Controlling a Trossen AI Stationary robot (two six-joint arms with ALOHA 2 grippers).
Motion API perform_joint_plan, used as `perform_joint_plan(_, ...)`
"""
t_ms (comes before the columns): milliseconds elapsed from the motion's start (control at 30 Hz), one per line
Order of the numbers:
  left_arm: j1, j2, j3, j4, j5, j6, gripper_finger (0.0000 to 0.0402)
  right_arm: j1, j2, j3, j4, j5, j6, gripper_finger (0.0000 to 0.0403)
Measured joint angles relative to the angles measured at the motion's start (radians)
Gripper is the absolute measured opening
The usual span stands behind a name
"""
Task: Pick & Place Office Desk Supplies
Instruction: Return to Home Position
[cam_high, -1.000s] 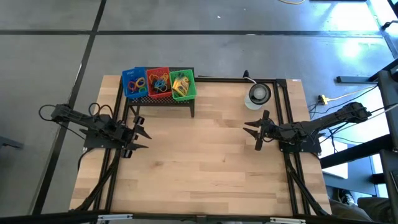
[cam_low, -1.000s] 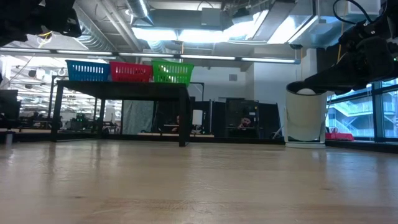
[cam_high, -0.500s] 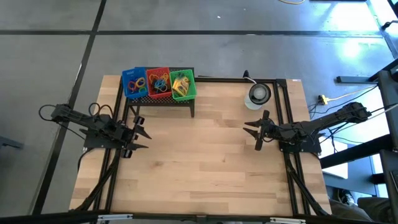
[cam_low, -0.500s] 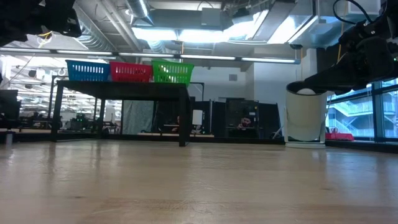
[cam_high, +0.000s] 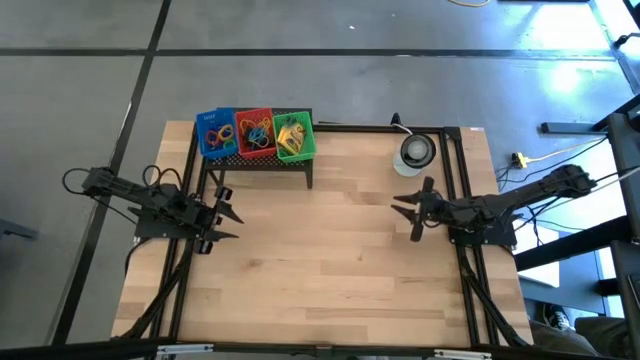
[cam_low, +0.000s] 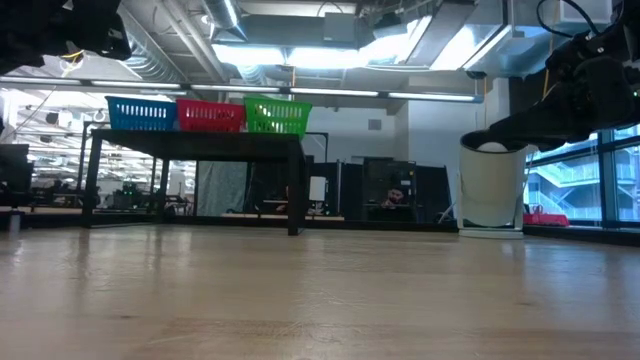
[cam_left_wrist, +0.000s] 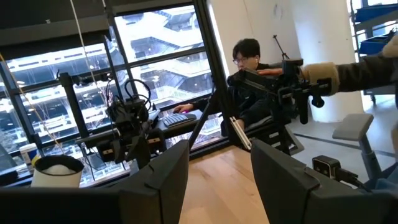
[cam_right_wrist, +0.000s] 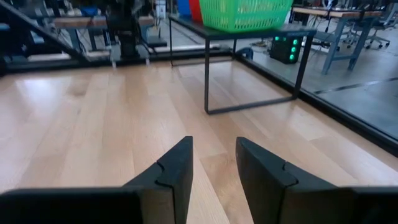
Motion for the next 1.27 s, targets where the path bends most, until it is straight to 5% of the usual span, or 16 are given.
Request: perform_joint_plan(1267, 0.0, 0.0, 0.0, 0.0, 0.0, 0.0, 0.0169, 0.0, -0.414, -0.001, -0.173, -0.016, 0.0, 0.0122)
